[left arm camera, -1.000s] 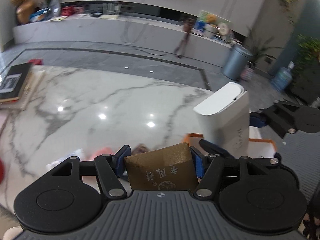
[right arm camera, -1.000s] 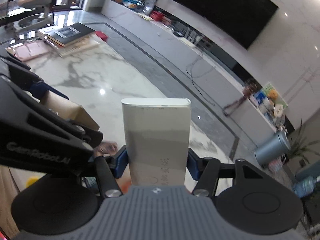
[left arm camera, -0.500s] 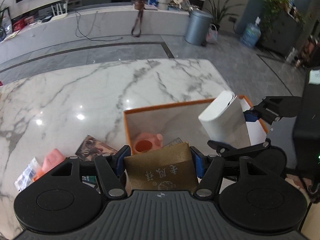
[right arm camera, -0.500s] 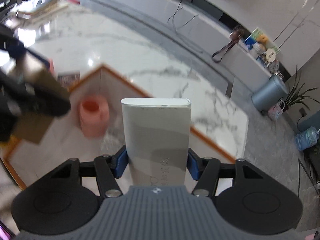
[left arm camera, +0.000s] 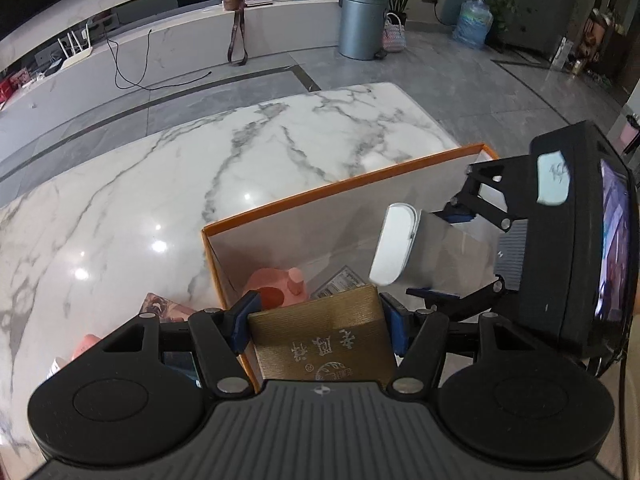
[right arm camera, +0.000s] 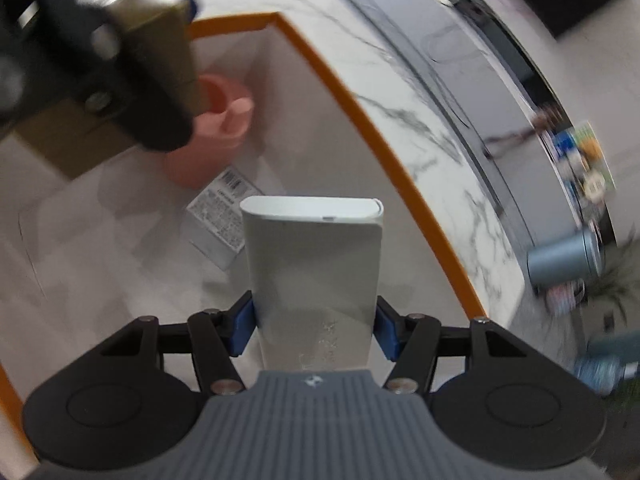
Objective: Organize rigid objects
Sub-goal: 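Lift the white box and brown box and carry both toward the orange box, then lower the white box into the orange box and open the right tool, then lower the brown box into the orange box and open the left tool, then withdraw both tools from the orange box toward the loose toiletries, then grasp the white deodorant tube with the left tool while the right grasps the CLEAR bottle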
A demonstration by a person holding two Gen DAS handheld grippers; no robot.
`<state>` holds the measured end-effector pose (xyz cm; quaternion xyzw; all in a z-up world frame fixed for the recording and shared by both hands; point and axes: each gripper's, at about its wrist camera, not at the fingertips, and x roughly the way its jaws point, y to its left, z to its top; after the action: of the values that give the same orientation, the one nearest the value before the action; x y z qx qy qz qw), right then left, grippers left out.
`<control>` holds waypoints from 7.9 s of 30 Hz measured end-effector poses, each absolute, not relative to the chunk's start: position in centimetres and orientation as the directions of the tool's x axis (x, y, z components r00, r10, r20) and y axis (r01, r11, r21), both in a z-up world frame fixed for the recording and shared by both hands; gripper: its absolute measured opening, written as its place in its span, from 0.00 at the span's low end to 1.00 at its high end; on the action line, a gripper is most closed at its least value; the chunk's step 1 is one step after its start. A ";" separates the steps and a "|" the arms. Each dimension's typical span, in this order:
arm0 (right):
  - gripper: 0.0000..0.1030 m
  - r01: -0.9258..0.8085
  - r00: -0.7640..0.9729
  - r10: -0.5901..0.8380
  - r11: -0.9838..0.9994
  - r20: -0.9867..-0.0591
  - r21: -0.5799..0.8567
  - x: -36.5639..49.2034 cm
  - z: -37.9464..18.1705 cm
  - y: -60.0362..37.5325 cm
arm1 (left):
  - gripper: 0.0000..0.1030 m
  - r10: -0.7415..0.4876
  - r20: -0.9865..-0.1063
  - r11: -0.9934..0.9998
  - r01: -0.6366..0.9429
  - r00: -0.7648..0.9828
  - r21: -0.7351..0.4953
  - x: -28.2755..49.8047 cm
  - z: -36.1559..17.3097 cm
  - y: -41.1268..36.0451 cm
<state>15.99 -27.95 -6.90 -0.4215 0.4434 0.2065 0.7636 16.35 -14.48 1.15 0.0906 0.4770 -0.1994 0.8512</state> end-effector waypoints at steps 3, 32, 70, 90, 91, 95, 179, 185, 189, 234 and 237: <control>0.58 -0.735 0.523 -0.050 0.480 -0.851 -0.480 16.3 -7.6 -27.5 | 0.70 -0.248 -0.850 0.901 0.432 0.464 -0.027 16.5 0.9 -14.5; 0.58 -0.827 0.530 -0.117 0.149 -0.840 -0.543 15.3 -10.7 -28.5 | 0.71 -0.250 -0.855 0.889 0.457 0.454 -0.018 16.9 -0.1 -14.5; 0.53 -0.556 0.415 0.133 0.820 -0.900 -0.135 13.5 -7.2 -30.7 | 0.71 0.002 -0.918 0.774 0.580 0.396 0.252 14.6 -4.8 -19.9; 0.53 -0.566 0.412 0.110 0.809 -0.905 -0.159 13.3 -7.4 -30.1 | 0.75 0.004 -0.905 0.767 0.579 0.425 0.276 15.2 -6.2 -19.8; 0.53 -0.566 0.413 0.109 0.809 -0.904 -0.161 13.3 -7.4 -30.1 | 0.80 0.007 -0.901 0.766 0.577 0.434 0.284 15.2 -6.2 -19.8; 0.54 -0.565 0.417 0.110 0.809 -0.902 -0.162 13.2 -7.4 -30.1 | 0.82 -0.008 -0.885 0.768 0.569 0.466 0.293 15.0 -5.8 -19.5; 0.27 -0.402 0.209 0.190 0.911 -0.959 0.093 17.3 -8.8 -22.6 | 0.24 -0.380 -0.810 0.918 0.293 0.446 -0.269 13.8 -1.9 -6.5; 0.34 -0.400 0.281 0.154 0.916 -0.947 0.030 15.0 -6.3 -23.3 | 0.24 -0.396 -0.791 0.914 0.287 0.466 -0.288 12.7 -0.8 -5.8; 0.38 -0.367 0.372 0.137 0.930 -0.918 -0.011 13.7 -4.3 -23.5 | 0.24 -0.390 -0.775 0.917 0.287 0.497 -0.277 11.7 0.2 -4.9; 0.33 -0.728 0.412 0.207 0.661 -0.887 -0.184 18.6 -7.1 -7.5 | 0.64 -0.057 -0.878 0.907 0.393 0.476 0.154 15.8 -4.1 9.7; 0.33 -0.734 0.394 0.204 0.657 -0.896 -0.173 19.2 -7.7 -7.1 | 0.67 -0.060 -0.889 0.881 0.443 0.454 0.167 16.1 -5.0 10.7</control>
<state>19.20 -7.09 -7.73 -0.2866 0.4620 0.2992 0.7841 16.08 10.69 -5.00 0.1914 0.4999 -0.1515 0.8310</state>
